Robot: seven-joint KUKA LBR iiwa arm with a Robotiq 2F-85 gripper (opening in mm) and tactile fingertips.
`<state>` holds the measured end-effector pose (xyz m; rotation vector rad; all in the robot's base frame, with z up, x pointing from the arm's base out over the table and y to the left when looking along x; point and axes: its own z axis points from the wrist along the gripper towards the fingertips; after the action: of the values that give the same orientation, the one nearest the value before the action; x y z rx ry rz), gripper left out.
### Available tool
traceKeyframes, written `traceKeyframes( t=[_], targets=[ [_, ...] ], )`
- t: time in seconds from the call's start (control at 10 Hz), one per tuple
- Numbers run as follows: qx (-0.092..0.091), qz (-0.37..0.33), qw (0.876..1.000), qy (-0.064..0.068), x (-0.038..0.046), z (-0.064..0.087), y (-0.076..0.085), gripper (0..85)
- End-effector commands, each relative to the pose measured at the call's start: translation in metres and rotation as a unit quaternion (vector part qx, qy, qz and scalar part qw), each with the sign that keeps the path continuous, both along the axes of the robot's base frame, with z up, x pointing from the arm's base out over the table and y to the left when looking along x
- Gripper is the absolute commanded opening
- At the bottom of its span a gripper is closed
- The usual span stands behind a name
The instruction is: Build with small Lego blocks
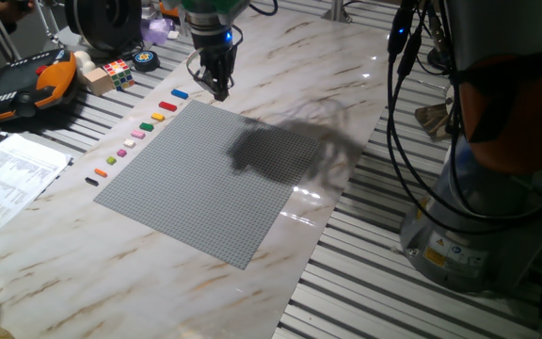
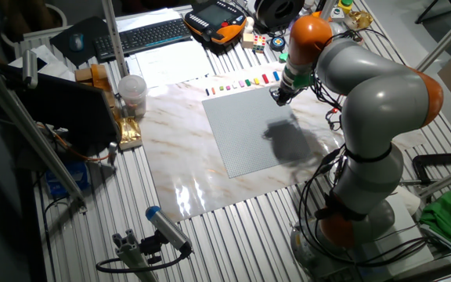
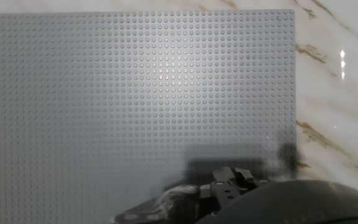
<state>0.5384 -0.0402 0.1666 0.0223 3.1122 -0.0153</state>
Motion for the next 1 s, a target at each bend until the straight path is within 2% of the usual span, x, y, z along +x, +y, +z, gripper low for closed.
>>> traceKeyframes(
  t=[0.0, 0.1, 0.3, 0.4, 0.7, 0.9],
  targets=[
    [0.0, -0.001, 1.0, 0.0, 0.0008, -0.002, 0.0, 0.7],
    [-0.003, 0.0, 1.0, -0.002, 0.0025, -0.005, 0.001, 0.7],
    [0.006, -0.011, 1.0, 0.0, 0.0014, -0.009, -0.003, 0.7],
    [0.002, -0.015, 1.0, -0.005, 0.0018, -0.008, -0.003, 0.7],
    [-0.002, -0.012, 1.0, -0.003, 0.0079, -0.008, -0.01, 0.7],
    [0.0, -0.009, 1.0, -0.006, 0.0155, -0.011, -0.017, 0.7]
  ],
)
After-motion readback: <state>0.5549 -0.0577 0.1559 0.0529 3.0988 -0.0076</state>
